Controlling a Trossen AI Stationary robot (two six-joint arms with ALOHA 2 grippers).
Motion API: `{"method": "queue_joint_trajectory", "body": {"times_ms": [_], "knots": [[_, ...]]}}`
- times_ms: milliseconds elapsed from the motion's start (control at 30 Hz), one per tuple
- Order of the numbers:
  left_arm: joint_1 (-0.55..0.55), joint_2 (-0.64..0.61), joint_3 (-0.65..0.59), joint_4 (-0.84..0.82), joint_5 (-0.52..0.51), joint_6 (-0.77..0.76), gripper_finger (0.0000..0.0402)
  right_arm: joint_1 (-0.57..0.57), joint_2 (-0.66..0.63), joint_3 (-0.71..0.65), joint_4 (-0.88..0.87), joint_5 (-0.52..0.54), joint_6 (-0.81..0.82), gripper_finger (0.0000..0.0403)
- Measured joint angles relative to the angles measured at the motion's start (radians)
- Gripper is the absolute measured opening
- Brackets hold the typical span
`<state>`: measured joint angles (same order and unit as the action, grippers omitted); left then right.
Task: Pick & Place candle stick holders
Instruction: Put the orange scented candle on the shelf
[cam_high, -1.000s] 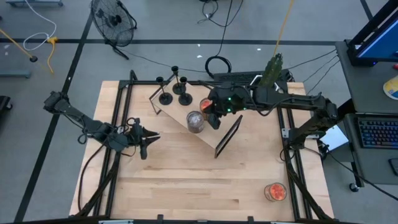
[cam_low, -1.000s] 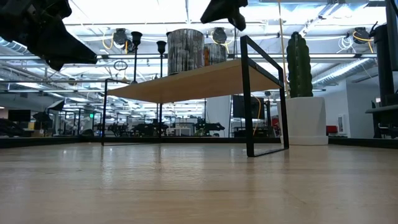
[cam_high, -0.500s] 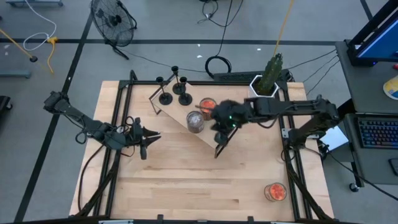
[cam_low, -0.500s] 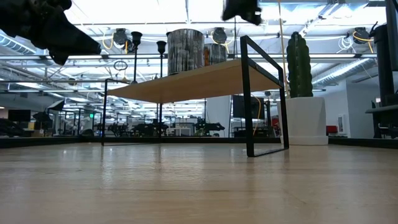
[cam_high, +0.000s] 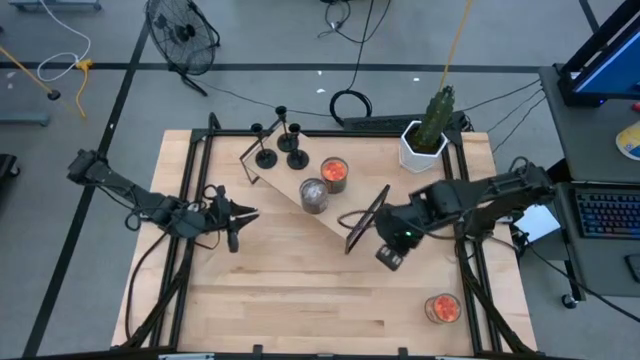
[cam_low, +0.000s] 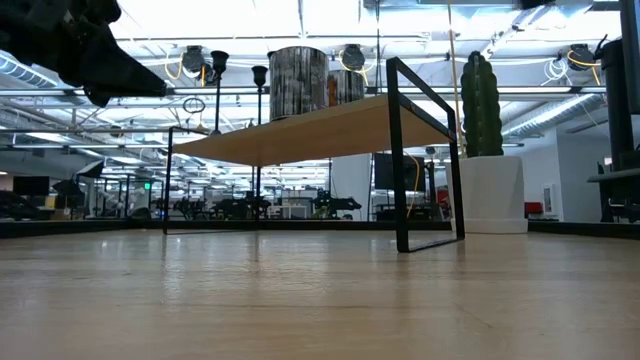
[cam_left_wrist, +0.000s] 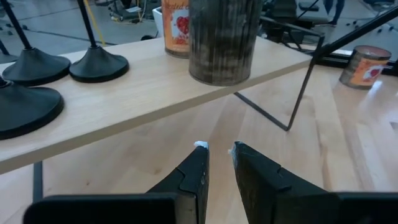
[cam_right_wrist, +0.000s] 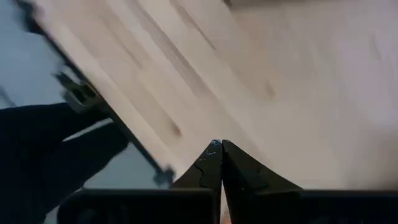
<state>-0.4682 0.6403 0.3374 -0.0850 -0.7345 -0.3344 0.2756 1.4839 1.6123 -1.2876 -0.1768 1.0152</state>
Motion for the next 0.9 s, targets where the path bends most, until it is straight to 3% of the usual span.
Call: {"method": "queue_joint_trajectory", "body": {"times_ms": [200,467,700,900], "knots": [[0.009,0.001,0.000,-0.001,0.001,0.000,0.0076,0.104,-0.041,0.000,-0.176,-0.011,0.357,0.0000],[0.009,0.001,0.000,0.000,0.055,0.022,0.0076,0.268,-0.073,0.000,-0.219,-0.010,0.710,0.0000],[0.009,0.001,0.000,0.000,0.112,0.026,0.0076,0.371,-0.072,0.000,-0.220,-0.007,0.871,0.0035],[0.009,0.001,0.000,0.000,0.160,0.021,0.0076,0.421,-0.072,-0.003,-0.282,-0.004,0.888,0.0090]]}}
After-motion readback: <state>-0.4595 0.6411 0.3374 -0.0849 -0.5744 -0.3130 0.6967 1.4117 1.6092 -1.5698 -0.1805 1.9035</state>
